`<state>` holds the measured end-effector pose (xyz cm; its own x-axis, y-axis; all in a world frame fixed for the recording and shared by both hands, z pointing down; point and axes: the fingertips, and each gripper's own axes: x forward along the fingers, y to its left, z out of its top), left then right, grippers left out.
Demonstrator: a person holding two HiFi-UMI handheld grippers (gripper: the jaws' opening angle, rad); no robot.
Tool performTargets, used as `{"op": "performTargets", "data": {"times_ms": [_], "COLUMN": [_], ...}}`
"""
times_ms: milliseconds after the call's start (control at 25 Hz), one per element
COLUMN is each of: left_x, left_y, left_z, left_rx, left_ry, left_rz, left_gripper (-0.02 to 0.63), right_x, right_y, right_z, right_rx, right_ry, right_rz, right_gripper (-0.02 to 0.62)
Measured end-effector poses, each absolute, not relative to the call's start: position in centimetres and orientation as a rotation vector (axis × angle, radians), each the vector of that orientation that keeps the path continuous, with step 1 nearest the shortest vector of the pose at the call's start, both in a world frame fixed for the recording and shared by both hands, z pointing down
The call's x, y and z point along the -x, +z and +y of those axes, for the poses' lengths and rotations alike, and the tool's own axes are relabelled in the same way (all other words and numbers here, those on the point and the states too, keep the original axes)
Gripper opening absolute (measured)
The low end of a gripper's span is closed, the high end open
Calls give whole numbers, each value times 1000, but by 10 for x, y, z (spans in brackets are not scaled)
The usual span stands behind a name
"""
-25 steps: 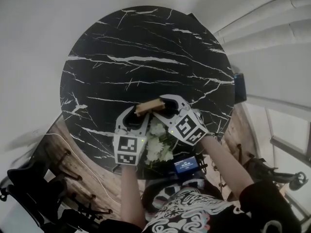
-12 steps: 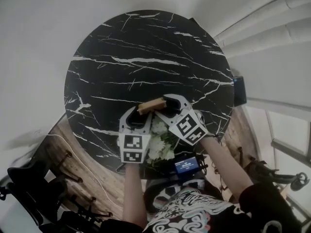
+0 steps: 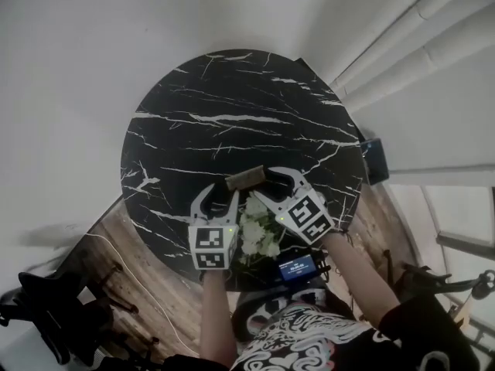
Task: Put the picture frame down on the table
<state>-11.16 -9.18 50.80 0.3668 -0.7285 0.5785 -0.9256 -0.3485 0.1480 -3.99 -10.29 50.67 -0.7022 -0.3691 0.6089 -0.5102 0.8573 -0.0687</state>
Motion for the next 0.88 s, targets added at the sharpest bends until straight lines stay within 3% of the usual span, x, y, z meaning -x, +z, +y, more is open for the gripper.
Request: {"op": "performTargets", "data": {"times_ms": [120,240,280,360,480,880], "left_x": [118,119,121,126,131,142], "left_y": [481,456,449,437,426,384], "left_z": [-81,-66,-61,-54,-42,16], "left_rx": [-2188,-2211,-2219,-2233,-2247,-2266], "left_ry": [492,406,387,360,352,365], "left_rz": [-1484,-1528,-1550,-1596,-1633,-1726], "left_gripper": [179,90,46,23,15,14], "right_x": [38,33,31,27,21,-12], "right_y": [485,459,451,436,422,374], "right_z": [-94,-81,-76,-70,-56,1], "right_rx": [-713,-782,-807,-872,-951,-1144], "right_ry": [313,338,340,310,251,263], "right_rz": [-2452,-2500,-2520,-2554,-2562,-2596], "right_gripper": [193,189,171,76,32,28]}}
